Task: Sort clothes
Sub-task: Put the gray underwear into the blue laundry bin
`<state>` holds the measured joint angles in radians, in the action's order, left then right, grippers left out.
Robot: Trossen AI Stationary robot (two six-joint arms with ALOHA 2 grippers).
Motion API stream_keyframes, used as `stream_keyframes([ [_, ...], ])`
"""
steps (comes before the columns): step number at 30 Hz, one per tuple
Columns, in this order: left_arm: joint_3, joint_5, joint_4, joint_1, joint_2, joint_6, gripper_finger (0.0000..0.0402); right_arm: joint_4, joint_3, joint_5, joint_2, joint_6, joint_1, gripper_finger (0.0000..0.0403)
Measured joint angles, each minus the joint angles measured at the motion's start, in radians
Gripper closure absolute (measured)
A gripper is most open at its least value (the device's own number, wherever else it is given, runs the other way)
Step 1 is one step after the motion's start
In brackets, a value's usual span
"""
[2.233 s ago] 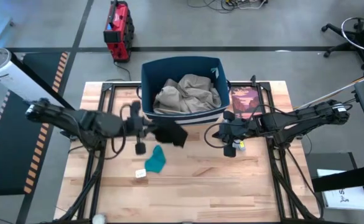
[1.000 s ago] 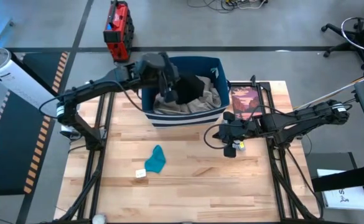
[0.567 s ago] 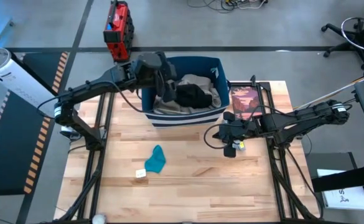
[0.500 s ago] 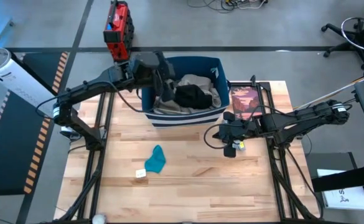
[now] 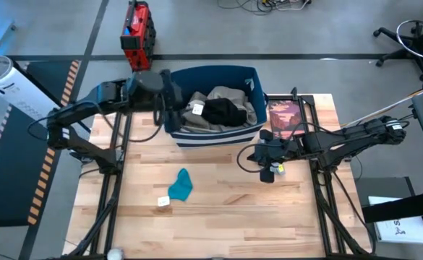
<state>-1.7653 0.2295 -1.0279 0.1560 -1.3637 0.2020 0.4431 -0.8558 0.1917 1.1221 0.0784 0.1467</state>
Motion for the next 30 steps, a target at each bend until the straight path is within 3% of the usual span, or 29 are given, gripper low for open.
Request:
stream_keyframes([
  [6, 0.055, 0.030, -0.148, -0.122, 0.029, -0.148, 0.0165, -0.001, 0.000, 0.001, 0.000, 0.013, 0.000, 0.0403],
  [11, 0.207, 0.101, -0.138, -0.240, 0.075, -0.235, 0.0158, 0.030, 0.000, 0.000, 0.000, 0.065, 0.000, 0.0403],
  [16, 0.413, 0.101, -0.007, -0.375, 0.148, -0.338, 0.0152, 0.063, 0.000, 0.002, 0.000, 0.122, 0.013, 0.0391],
  [24, 0.744, 0.092, 0.268, -0.569, 0.250, -0.555, 0.0161, 0.092, 0.010, 0.004, 0.014, 0.219, 0.081, 0.0314],
  [30, 0.903, 0.109, 0.427, -0.656, 0.260, -0.681, 0.0171, 0.098, 0.041, 0.129, 0.090, 0.361, 0.140, 0.0249],
])
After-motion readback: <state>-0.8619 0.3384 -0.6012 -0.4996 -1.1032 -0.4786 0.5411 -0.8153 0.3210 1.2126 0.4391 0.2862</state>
